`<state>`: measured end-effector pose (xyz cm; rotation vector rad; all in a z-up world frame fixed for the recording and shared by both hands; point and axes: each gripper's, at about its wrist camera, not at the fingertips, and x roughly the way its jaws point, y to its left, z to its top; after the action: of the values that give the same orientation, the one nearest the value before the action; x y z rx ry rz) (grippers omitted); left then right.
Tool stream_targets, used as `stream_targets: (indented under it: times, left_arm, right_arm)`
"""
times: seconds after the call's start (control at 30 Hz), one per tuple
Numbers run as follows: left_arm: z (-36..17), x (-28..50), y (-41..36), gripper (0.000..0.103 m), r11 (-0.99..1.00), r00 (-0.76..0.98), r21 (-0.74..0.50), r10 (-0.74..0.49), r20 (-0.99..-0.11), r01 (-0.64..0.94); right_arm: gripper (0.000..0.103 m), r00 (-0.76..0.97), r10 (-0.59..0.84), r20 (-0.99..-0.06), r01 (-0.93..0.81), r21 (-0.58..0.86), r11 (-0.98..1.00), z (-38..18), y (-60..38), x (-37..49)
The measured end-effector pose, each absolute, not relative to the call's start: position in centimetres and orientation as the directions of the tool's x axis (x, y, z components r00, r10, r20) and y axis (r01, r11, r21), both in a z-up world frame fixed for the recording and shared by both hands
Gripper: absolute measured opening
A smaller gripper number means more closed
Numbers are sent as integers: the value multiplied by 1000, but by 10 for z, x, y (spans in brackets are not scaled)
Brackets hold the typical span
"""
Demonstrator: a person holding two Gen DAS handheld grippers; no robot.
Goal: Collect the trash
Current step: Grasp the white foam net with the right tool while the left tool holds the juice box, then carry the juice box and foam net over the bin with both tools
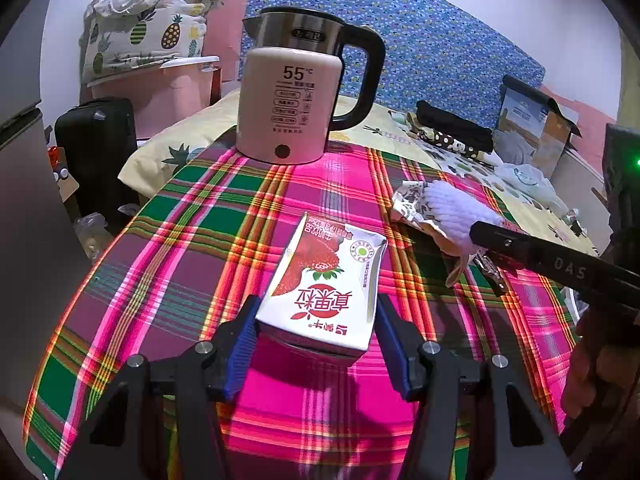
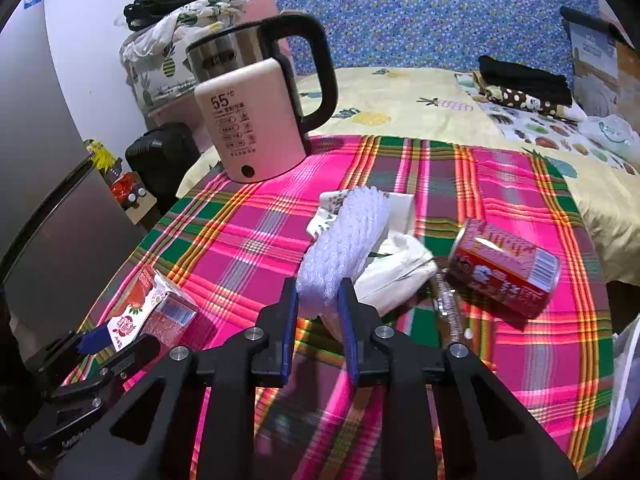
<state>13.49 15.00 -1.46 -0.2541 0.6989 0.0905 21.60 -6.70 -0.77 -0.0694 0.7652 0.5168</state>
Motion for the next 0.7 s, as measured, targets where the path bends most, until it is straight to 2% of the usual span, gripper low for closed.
stream_targets:
  times: [0.33,0.7]
  left_arm:
    - [0,131,116,58,975,772,-199,-49,-633,-101]
    - [12,129,51,58,981,763,-193,-143,-631,24]
  right_arm:
    - [18,618,440,-652,-482,128,867,8,-102,186]
    - [18,661,386,-644,-401,132,906,13,-153,163]
